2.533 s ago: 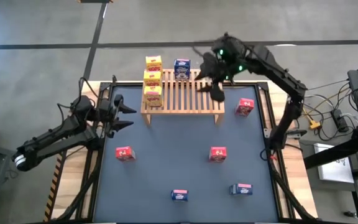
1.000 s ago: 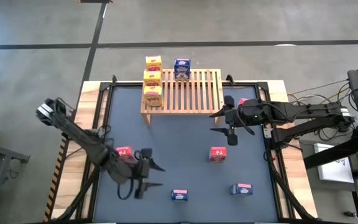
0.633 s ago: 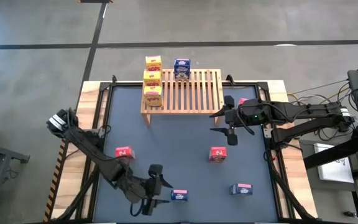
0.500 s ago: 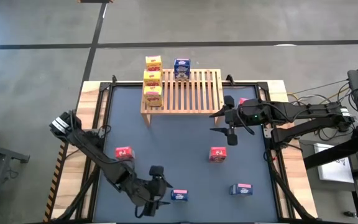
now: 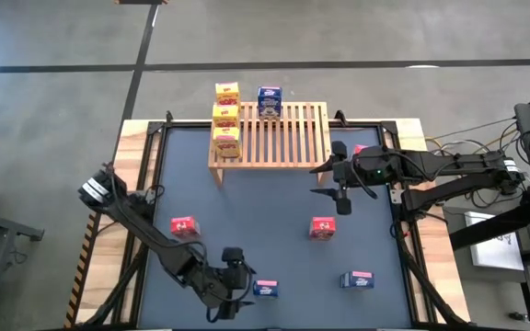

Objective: Stack cereal on shelf
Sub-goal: Put the left blue cereal box on the shelf aligned with the other blue cereal box

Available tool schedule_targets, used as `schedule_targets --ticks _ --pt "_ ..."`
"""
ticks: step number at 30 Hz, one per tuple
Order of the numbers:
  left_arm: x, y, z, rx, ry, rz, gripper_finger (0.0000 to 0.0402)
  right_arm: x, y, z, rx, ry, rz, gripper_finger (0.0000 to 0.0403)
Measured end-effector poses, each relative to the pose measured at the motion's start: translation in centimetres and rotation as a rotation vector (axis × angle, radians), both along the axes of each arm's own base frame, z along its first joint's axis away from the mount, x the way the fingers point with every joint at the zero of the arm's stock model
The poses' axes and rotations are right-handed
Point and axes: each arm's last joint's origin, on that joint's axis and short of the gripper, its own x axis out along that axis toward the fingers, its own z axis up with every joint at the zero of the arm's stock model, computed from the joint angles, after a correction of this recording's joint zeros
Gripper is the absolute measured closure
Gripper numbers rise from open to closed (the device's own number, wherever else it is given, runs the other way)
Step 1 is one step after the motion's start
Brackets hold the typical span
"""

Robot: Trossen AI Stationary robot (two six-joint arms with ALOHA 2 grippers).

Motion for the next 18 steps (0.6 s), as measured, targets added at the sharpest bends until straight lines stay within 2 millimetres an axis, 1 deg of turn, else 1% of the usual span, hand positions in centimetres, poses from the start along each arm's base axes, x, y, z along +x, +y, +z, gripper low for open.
schedule_targets --ticks 4,9,13,18 --pt "0.6 -0.5 -1.4 -0.003 -0.027 -0.006 0.0031 0.1 0.0 0.1 -0.002 -0.013 0.001 0.0177" --pt "1.0 -0.7 -2.6 0.005 -0.021 0.002 0.0055 0.1 0.0 0.2 -0.005 -0.018 0.002 0.0177" --pt "1.1 -0.8 -3.3 0.013 -0.009 0.007 0.0086 0.1 0.0 0.2 -0.006 -0.018 0.003 0.0177" --pt "1.2 -0.7 -3.4 0.024 -0.013 0.015 0.0138 0.1 0.0 0.2 -0.006 -0.018 0.003 0.0177"
